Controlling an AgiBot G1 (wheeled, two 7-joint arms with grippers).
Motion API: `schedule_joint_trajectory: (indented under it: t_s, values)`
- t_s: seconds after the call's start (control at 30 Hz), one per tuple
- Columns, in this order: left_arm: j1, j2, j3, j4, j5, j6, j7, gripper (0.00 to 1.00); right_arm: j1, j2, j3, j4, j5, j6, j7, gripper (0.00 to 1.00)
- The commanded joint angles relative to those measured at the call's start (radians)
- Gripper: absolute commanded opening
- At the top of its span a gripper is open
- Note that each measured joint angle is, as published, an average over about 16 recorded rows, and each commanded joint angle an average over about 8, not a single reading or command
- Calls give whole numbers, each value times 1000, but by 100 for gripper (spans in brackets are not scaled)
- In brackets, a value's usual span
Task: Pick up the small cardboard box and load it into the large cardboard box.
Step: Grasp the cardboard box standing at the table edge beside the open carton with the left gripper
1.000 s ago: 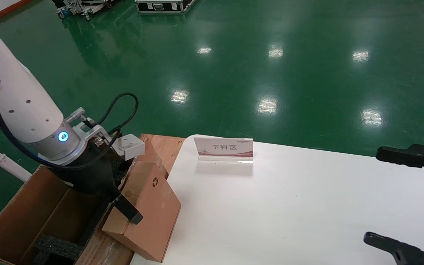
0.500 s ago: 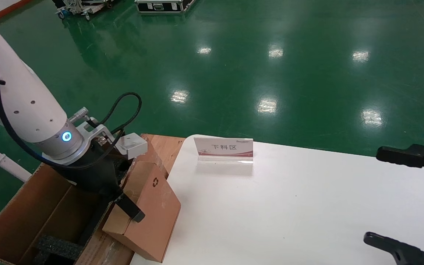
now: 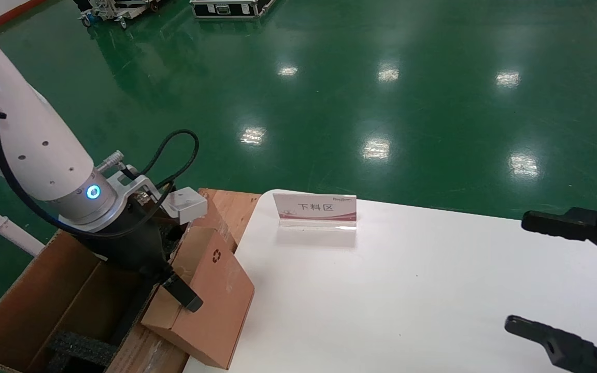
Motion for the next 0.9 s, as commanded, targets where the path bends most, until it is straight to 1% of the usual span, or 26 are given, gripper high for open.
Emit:
schedule_joint_trajectory:
  t_s: [0.03,0.7,0.8,0.9]
  values:
    - [0,0,-1,0,0,0,0,0,0,0,0,0,0,0,0,0]
    - [-3,0,-6,13,-7,0,4,0,0,0,0,0,0,0,0,0]
    - [-29,-3,-22,23,-17,-3,12,0,0,0,0,0,0,0,0,0]
    - [-88,-4,-50,29,-23,3,21,0,0,0,0,-1,0,0,0,0]
